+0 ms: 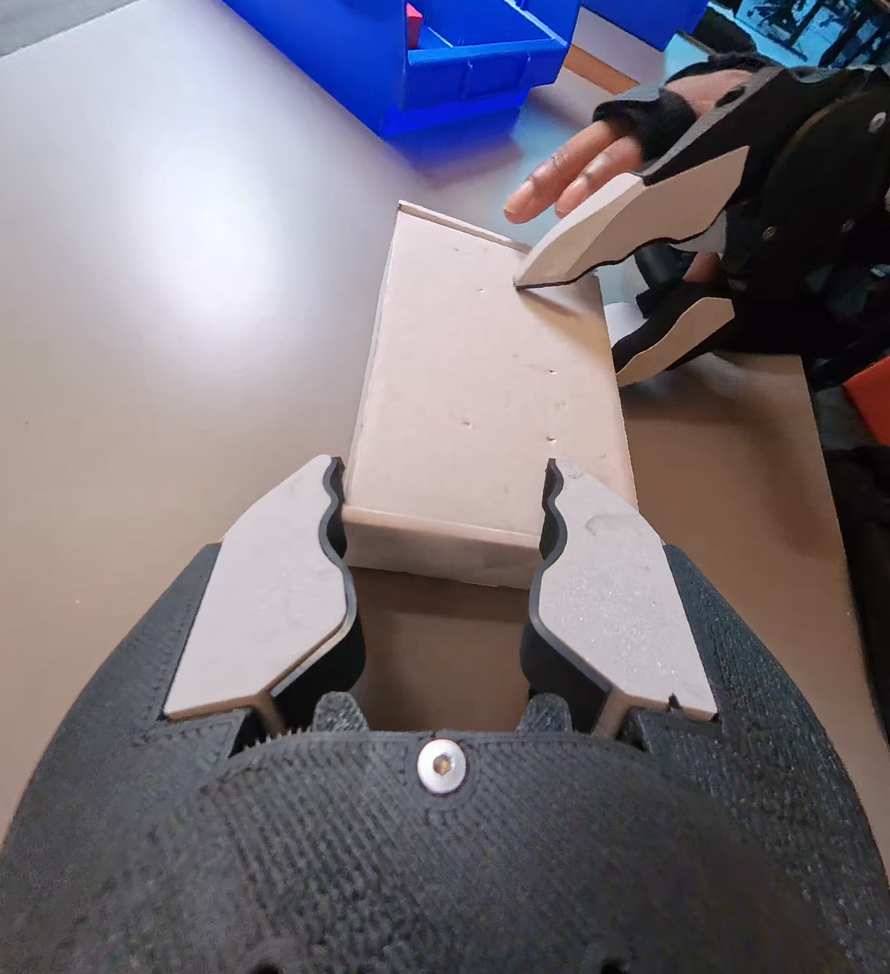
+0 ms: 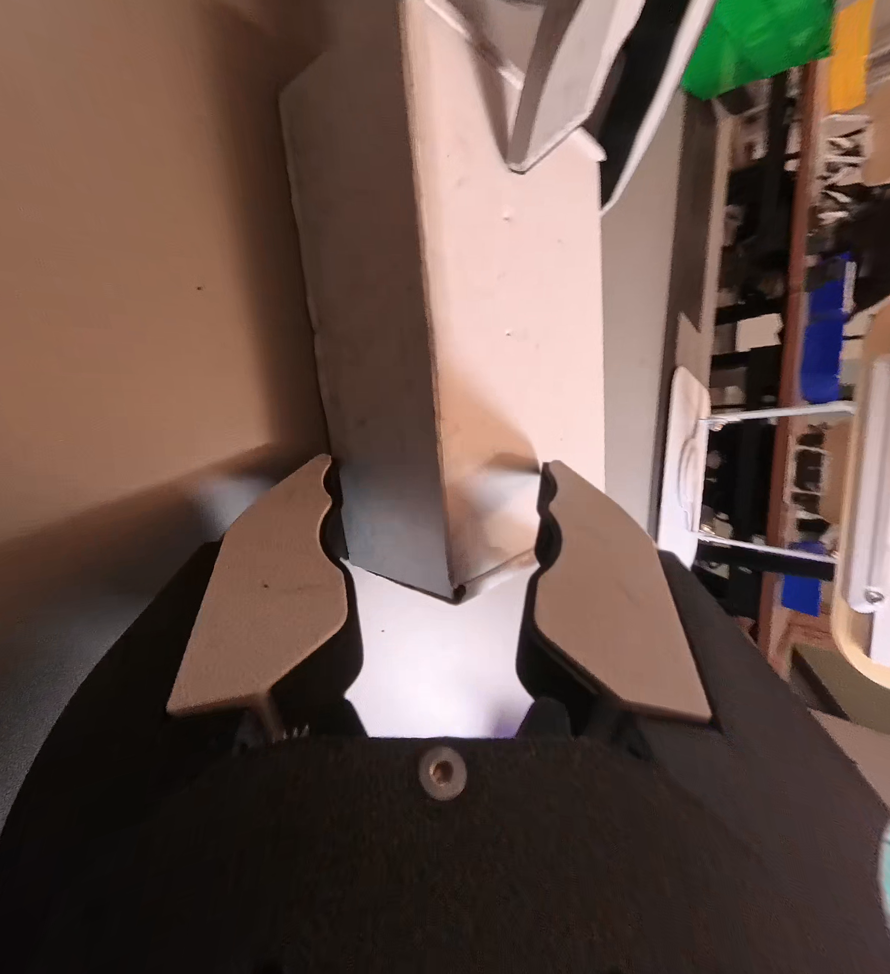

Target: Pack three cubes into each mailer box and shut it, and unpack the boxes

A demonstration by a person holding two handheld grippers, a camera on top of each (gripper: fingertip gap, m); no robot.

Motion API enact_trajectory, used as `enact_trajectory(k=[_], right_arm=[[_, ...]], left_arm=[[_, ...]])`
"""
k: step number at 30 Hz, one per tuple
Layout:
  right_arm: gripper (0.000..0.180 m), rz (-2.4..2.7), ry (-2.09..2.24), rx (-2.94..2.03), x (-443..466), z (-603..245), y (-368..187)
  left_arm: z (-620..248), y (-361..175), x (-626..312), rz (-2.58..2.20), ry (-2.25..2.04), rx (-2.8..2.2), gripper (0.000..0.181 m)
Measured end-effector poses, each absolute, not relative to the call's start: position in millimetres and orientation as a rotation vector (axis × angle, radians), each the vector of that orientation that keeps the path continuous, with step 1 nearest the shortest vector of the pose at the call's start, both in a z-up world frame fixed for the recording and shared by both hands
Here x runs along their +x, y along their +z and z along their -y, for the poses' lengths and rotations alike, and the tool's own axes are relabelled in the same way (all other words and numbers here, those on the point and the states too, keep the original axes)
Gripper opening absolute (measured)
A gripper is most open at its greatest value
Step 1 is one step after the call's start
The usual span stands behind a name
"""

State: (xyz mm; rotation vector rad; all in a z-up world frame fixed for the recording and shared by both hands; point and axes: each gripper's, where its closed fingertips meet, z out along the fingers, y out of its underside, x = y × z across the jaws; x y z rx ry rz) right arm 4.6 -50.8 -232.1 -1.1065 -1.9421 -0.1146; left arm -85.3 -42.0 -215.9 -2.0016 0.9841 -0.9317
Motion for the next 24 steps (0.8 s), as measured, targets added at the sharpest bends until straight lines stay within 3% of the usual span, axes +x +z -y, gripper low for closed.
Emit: enact_trajectory(k=[1, 13, 16, 17, 20, 24], right_arm=[[0.071, 1.96, -0.11, -1.106, 3, 51, -233], [0.055, 1.991, 0.127, -1.209, 5, 90, -220], [0.036, 1.969, 0.226, -1.235, 8, 103, -213], [0.038, 1.945, 0.224, -1.228, 10, 101, -211], [0.071, 1.88, 0.23, -1.3, 27, 89, -209], [0.083, 1.806, 0.325, -1.501, 56, 69, -226]], left_arm=[[43, -216, -85, -0.985, -0.934, -1.998, 0.072], [73, -215, -78, -1.125, -1.137, -1.953, 0.064], [78, -215, -79, -1.191, -1.08, -1.929, 0.07], [79, -211, -80, -1.21, -1.033, -1.896, 0.075], [78, -197, -89, -1.211, -0.89, -1.832, 0.079], [94, -206, -105, -1.278, -0.702, -1.851, 0.104]])
